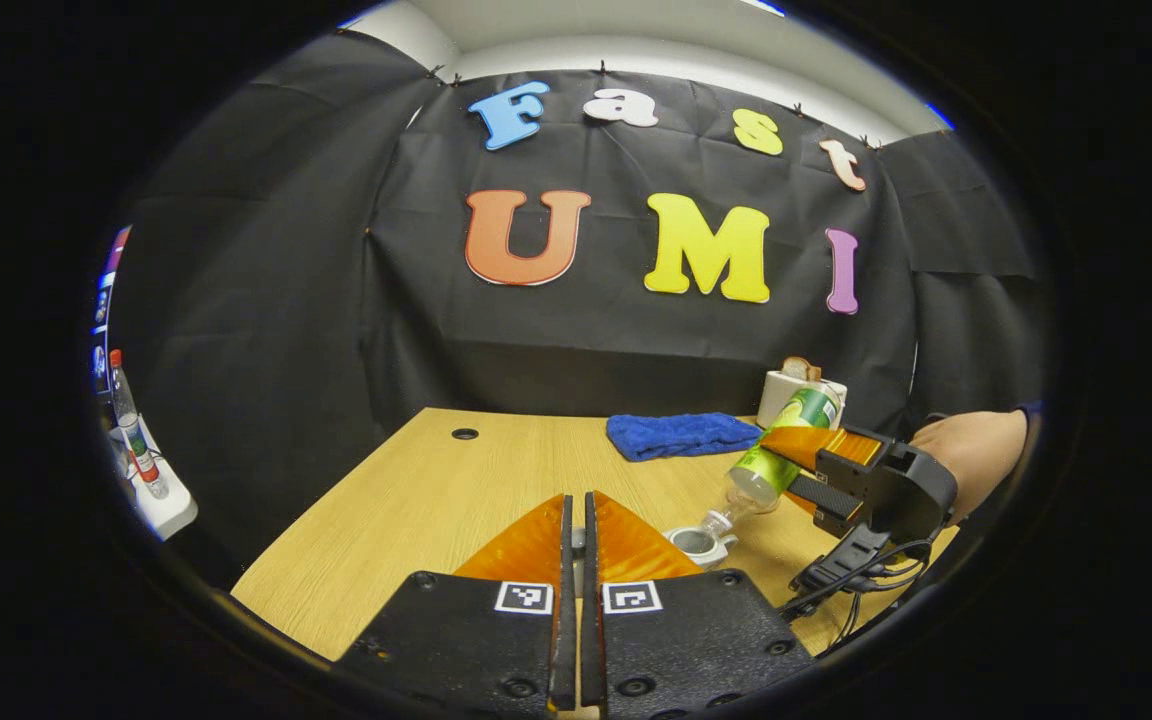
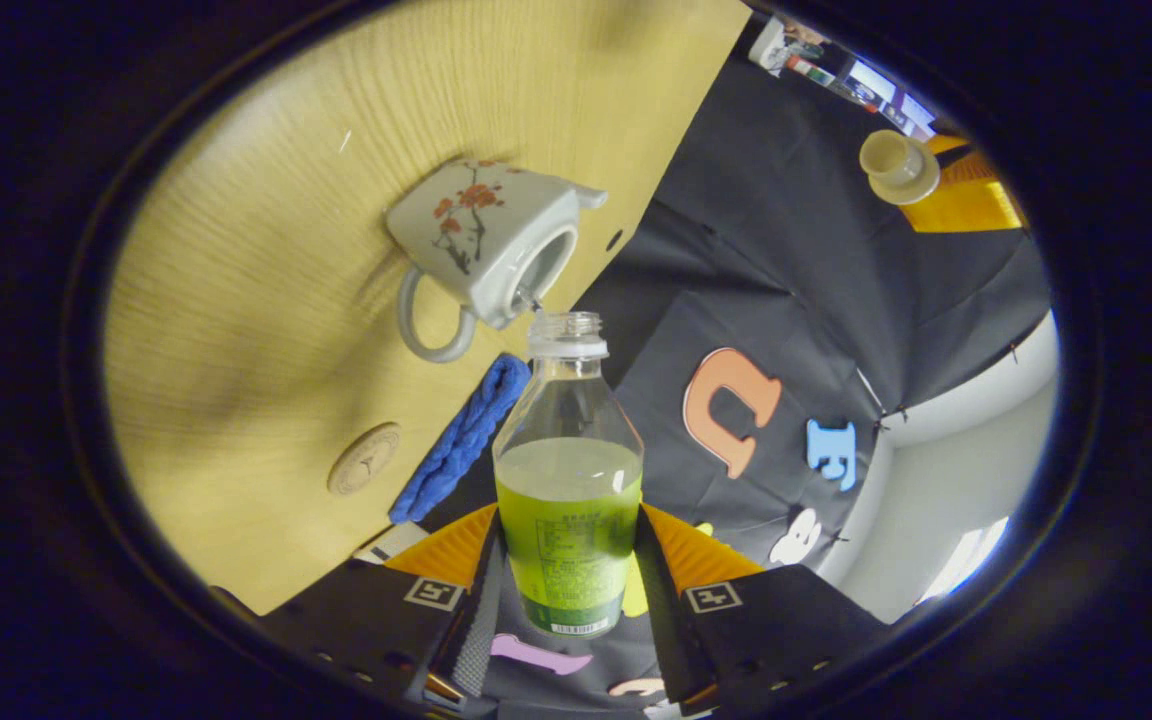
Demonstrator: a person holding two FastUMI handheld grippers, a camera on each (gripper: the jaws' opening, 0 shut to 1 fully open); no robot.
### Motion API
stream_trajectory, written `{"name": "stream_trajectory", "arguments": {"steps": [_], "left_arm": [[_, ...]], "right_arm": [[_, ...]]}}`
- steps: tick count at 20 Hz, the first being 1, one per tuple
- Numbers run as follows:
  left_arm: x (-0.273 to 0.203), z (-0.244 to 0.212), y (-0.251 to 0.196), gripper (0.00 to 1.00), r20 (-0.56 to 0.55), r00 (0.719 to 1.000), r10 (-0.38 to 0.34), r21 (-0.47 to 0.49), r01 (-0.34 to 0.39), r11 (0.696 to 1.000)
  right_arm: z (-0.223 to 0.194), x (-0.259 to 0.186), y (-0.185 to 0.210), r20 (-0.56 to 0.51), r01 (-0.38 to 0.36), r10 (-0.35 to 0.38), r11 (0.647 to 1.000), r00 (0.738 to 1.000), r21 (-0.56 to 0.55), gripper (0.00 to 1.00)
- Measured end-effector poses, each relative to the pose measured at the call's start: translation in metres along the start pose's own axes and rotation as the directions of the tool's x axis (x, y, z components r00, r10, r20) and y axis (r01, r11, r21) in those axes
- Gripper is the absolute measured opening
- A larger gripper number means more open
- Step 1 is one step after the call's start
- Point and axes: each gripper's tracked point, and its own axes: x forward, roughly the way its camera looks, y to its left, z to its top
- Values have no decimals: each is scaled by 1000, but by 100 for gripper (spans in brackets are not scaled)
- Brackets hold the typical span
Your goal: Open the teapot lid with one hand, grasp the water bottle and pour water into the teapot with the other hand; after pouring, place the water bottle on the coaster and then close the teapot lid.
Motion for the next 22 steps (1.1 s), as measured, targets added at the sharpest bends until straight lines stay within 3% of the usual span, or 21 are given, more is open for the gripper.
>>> {"name": "stream_trajectory", "arguments": {"steps": [4,15,20,22], "left_arm": [[4,-4,0,5,-20,1000,4,10,-3,1000],[7,-13,6,4,-49,999,6,-2,-7,1000],[9,-16,7,5,-57,998,19,7,-18,1000],[10,-16,7,5,-57,998,21,18,-20,1000]], "right_arm": [[-2,0,-13,0,55,-55,996,998,-76,65],[-11,-6,-52,5,153,-153,980,988,-125,65],[-7,-5,-49,12,200,-200,975,980,-100,67],[-6,-4,-30,21,166,-166,986,986,-20,65]]}}
